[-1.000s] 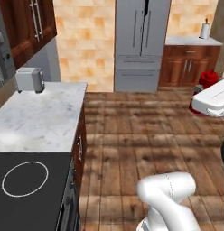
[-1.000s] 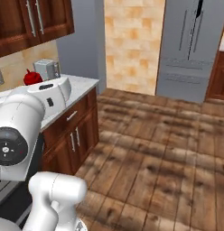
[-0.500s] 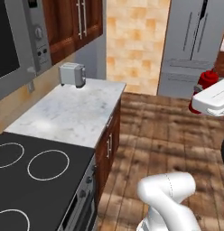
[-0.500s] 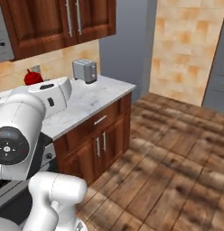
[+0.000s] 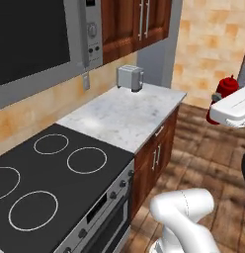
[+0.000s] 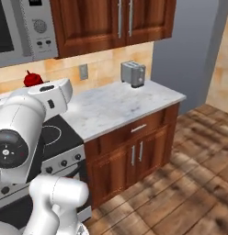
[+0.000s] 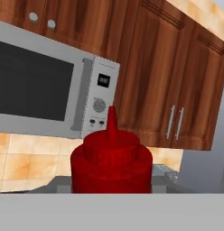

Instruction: Collect the paprika, ketchup, and shaker from the cabinet and place them next to the stove.

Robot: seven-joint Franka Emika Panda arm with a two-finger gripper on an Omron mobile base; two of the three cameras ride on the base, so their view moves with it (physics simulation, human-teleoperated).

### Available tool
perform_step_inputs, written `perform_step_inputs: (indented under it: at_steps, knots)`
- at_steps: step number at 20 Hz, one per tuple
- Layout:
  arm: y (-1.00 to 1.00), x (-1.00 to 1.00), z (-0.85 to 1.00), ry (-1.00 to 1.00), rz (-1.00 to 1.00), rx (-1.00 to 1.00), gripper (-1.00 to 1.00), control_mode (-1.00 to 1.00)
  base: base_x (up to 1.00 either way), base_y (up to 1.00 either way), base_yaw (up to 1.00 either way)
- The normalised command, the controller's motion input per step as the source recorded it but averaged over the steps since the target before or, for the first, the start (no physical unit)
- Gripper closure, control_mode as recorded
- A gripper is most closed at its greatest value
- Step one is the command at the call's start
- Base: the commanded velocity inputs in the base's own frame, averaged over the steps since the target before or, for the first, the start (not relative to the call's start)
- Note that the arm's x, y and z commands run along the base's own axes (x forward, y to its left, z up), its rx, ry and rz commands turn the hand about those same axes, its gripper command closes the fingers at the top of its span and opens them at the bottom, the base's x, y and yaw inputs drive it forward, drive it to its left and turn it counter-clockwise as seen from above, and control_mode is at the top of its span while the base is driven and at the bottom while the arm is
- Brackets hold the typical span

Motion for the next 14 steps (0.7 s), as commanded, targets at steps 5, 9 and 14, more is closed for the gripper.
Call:
perform_step_inputs:
  at_steps: [5, 9, 14]
  knots:
    - [0.0, 0.0, 0.0, 0.0, 0.0, 0.0, 1.0, 1.0, 0.35, -0.19, 0.49]
    - [0.0, 0.0, 0.0, 0.0, 0.0, 0.0, 1.0, 1.0, 0.51, -0.25, 0.48]
    - [0.0, 0.0, 0.0, 0.0, 0.0, 0.0, 1.0, 1.0, 0.53, -0.28, 0.47]
